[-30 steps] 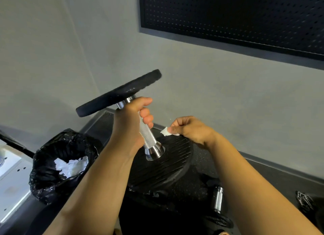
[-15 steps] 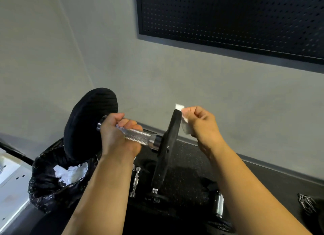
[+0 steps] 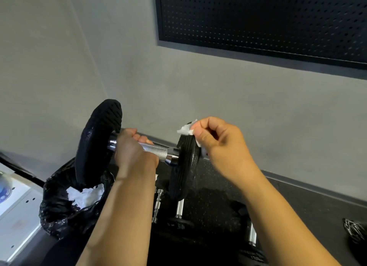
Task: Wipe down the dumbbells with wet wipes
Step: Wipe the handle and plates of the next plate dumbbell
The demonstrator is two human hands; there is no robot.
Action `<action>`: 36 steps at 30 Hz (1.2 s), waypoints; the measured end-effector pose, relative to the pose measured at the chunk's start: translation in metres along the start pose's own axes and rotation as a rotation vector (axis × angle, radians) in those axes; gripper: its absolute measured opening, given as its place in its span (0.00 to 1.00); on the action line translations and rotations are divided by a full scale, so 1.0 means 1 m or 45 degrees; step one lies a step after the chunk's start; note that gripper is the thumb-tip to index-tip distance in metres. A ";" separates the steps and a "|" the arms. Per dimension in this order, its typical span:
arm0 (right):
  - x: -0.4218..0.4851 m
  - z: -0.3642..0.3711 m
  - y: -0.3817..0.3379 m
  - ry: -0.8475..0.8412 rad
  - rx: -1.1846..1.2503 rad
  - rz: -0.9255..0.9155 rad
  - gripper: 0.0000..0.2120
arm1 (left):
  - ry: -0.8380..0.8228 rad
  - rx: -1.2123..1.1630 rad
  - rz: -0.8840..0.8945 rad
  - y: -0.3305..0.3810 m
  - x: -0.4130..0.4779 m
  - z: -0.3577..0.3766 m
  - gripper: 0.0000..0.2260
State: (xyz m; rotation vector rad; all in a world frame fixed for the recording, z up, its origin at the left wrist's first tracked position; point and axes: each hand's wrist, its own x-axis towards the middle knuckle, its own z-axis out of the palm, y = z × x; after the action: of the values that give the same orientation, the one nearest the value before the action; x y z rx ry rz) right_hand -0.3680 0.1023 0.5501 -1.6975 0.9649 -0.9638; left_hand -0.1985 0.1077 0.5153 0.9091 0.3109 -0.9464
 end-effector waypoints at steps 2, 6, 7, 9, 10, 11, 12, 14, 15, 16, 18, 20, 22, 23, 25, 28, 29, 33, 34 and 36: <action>-0.012 0.008 0.007 0.053 -0.103 -0.108 0.07 | 0.047 0.012 -0.028 0.000 -0.001 0.002 0.15; -0.047 0.030 0.021 0.207 -0.335 -0.351 0.06 | 0.153 -0.070 -0.102 0.003 0.004 0.002 0.20; -0.056 0.036 0.027 0.238 -0.380 -0.397 0.05 | 0.172 -0.086 -0.128 0.004 0.006 0.002 0.20; -0.070 0.049 0.041 0.267 -0.436 -0.445 0.06 | 0.178 -0.103 -0.196 0.005 0.009 0.001 0.20; -0.074 0.053 0.048 0.278 -0.458 -0.450 0.07 | 0.170 -0.127 -0.231 0.005 0.011 0.000 0.20; -0.075 0.055 0.052 0.298 -0.493 -0.457 0.07 | 0.158 -0.176 -0.258 0.005 0.014 -0.002 0.20; -0.073 0.056 0.053 0.321 -0.538 -0.469 0.08 | 0.143 -0.230 -0.276 0.005 0.016 -0.002 0.20; -0.068 0.054 0.051 0.347 -0.621 -0.513 0.08 | 0.102 -0.281 -0.279 0.006 0.021 -0.003 0.19; -0.066 0.053 0.047 0.348 -0.646 -0.543 0.07 | 0.083 -0.289 -0.274 0.007 0.023 -0.003 0.18; -0.064 0.052 0.043 0.348 -0.659 -0.578 0.07 | 0.064 -0.300 -0.271 0.008 0.023 -0.003 0.18; -0.060 0.049 0.035 0.375 -0.662 -0.643 0.07 | 0.011 -0.317 -0.253 0.011 0.023 -0.002 0.17; -0.053 0.047 0.028 0.430 -0.661 -0.672 0.07 | -0.041 -0.329 -0.226 0.013 0.019 -0.001 0.16; -0.046 0.045 0.021 0.463 -0.654 -0.687 0.06 | -0.072 -0.339 -0.207 0.014 0.015 0.000 0.16; -0.044 0.044 0.017 0.464 -0.646 -0.690 0.04 | -0.081 -0.337 -0.196 0.014 0.013 0.001 0.17; -0.037 0.042 0.005 0.462 -0.648 -0.668 0.04 | -0.101 -0.324 -0.184 0.015 0.008 0.001 0.18; -0.016 0.031 -0.012 0.415 -0.602 -0.513 0.08 | -0.186 -0.233 -0.201 0.014 -0.002 -0.004 0.17; -0.006 0.026 -0.016 0.357 -0.520 -0.411 0.09 | -0.211 -0.198 -0.209 0.013 -0.004 -0.007 0.18; 0.027 0.005 -0.021 0.077 -0.088 -0.072 0.10 | -0.317 -0.123 -0.266 0.010 -0.008 -0.015 0.22; 0.033 0.003 -0.021 0.053 -0.047 -0.044 0.10 | -0.331 -0.086 -0.261 0.009 -0.009 -0.015 0.22; 0.046 -0.001 -0.018 0.002 0.056 0.032 0.09 | -0.316 -0.019 -0.238 0.004 -0.007 -0.014 0.20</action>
State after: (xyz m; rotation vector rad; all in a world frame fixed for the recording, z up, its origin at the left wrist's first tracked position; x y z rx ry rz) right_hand -0.3480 0.0651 0.5752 -1.6448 0.9576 -0.9636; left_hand -0.1968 0.1240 0.5129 0.7475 0.1925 -1.2154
